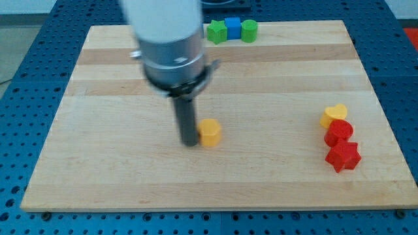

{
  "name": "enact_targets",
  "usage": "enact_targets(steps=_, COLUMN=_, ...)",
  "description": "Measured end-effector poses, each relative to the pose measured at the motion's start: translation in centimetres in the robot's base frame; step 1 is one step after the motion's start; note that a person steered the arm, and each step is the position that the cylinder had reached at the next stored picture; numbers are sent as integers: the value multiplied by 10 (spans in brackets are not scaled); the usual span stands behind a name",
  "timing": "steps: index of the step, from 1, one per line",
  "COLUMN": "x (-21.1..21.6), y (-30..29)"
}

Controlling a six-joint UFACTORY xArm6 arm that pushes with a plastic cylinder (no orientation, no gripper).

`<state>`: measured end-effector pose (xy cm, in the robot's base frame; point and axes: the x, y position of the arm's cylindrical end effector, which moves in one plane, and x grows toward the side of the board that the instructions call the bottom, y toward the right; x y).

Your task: Slide the hexagon to the top left of the heart

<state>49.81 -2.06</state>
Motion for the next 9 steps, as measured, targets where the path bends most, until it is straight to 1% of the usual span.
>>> enact_targets(steps=1, x=-33, y=49)
enact_targets(steps=2, x=-22, y=28)
enact_targets(steps=3, x=-13, y=31)
enact_targets(steps=4, x=-15, y=71)
enact_targets(steps=5, x=-9, y=84)
enact_targets(steps=6, x=3, y=85)
enact_targets(steps=8, x=-49, y=114)
enact_targets(steps=9, x=-49, y=113)
